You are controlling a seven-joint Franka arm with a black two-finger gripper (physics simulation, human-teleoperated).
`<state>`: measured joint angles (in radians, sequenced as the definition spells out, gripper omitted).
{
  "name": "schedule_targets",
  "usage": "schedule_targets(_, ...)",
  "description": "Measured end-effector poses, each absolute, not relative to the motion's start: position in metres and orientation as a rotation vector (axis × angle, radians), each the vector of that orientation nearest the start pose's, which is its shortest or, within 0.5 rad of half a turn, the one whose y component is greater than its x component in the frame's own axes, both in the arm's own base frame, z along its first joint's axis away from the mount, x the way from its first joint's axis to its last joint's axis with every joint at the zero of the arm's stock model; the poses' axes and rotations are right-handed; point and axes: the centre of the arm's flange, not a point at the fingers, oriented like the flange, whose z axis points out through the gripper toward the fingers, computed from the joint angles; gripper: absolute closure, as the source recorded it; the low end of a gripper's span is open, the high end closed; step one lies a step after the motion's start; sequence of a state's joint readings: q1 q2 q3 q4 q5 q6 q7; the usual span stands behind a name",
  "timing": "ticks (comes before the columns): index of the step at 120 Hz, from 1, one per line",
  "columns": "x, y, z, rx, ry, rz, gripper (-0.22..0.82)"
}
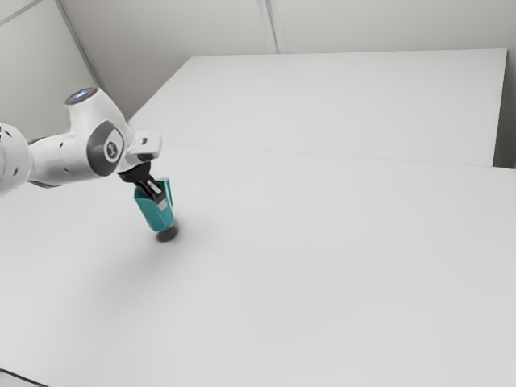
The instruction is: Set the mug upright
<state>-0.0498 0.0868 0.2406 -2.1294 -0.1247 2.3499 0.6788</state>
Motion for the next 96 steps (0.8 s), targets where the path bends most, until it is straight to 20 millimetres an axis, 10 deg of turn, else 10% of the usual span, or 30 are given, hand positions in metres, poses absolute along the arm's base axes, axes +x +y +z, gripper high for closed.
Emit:
schedule_targets(70,0.562,0.098,0.345,-3.075,0.335,-0.321,0.77)
schedule_targets(96,0.563,0.09,0.346,-3.088,0.292,-0.336,0.38)
